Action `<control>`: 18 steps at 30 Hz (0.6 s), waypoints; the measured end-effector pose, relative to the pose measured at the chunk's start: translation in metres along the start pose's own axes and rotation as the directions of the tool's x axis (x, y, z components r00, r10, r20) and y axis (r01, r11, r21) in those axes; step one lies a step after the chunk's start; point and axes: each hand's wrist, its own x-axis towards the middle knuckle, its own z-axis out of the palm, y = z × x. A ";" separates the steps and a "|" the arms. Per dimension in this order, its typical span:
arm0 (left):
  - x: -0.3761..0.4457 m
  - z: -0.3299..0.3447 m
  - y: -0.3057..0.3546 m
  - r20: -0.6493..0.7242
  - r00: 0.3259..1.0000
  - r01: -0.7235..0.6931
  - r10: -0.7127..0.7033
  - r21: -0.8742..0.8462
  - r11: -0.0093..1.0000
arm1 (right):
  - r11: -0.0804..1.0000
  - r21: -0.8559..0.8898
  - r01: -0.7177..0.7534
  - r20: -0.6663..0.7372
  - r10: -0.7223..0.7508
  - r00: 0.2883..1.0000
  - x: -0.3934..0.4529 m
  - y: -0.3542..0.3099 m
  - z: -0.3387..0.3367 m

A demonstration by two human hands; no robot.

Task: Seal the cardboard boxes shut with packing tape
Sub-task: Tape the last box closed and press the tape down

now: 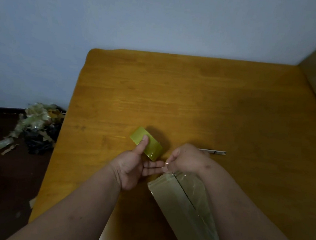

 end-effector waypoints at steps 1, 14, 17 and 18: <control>-0.002 -0.001 0.001 -0.021 1.000 -0.006 0.006 0.019 1.000 | 1.000 0.007 -0.003 0.003 0.003 1.000 -0.001 0.001 -0.001; -0.028 -0.048 0.016 -0.268 0.951 -0.016 0.152 0.449 0.893 | 0.980 0.182 0.083 -0.066 -0.072 0.995 0.002 0.014 0.006; -0.035 -0.056 0.020 -0.313 0.929 -0.016 0.197 0.497 0.868 | 0.972 0.218 0.083 -0.065 -0.070 0.995 0.007 0.013 0.008; -0.035 -0.060 0.020 -0.331 0.919 -0.026 0.213 0.488 0.872 | 0.971 0.225 0.081 -0.067 -0.068 0.995 0.008 0.013 0.009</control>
